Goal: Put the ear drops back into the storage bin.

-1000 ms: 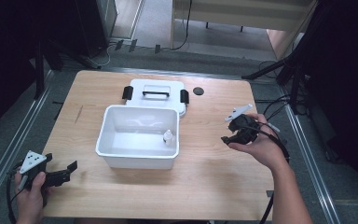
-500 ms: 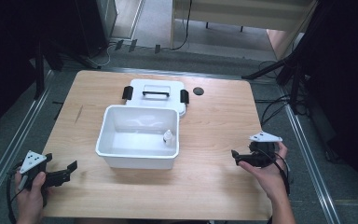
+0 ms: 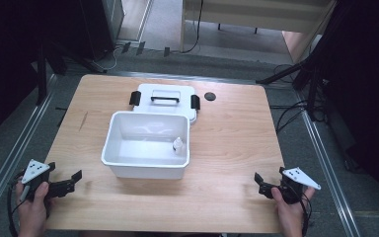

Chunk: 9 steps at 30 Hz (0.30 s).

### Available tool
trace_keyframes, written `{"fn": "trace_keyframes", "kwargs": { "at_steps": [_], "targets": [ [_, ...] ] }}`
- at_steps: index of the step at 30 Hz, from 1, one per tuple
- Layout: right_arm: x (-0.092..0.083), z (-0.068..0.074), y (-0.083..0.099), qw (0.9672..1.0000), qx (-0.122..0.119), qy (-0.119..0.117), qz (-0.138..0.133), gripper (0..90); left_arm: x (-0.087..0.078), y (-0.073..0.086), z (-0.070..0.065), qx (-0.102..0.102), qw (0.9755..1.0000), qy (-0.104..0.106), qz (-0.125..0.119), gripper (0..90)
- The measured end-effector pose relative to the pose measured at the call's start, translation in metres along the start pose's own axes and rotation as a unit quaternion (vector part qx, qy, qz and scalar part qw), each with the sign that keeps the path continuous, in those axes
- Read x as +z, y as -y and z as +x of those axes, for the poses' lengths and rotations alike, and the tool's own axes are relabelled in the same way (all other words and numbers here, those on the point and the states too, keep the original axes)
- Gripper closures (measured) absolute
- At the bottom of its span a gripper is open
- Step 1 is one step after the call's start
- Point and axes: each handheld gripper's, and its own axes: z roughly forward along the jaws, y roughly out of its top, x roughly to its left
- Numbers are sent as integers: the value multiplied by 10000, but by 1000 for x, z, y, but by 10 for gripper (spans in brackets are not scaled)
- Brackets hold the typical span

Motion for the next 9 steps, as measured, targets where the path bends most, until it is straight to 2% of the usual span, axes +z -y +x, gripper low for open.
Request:
{"fn": "trace_keyframes", "kwargs": {
  "at_steps": [3, 4, 7, 9],
  "targets": [
    [-4, 1, 0, 9999, -19, 62, -137, 0, 0, 0, 0, 16, 10000, -16, 9, 3],
    [-7, 0, -1, 9995, 49, 69, -312, 0, 0, 0, -1, 18, 10000, -24, 25, 3],
    [-4, -4, 4, 9990, 292, 27, -343, 0, 1, -1, -1, 30, 10000, -54, 59, 3],
    [-4, -6, 3, 9985, 372, -28, -396, 0, 2, -1, -1, 41, 9999, -77, 73, 3]
  ]
}}
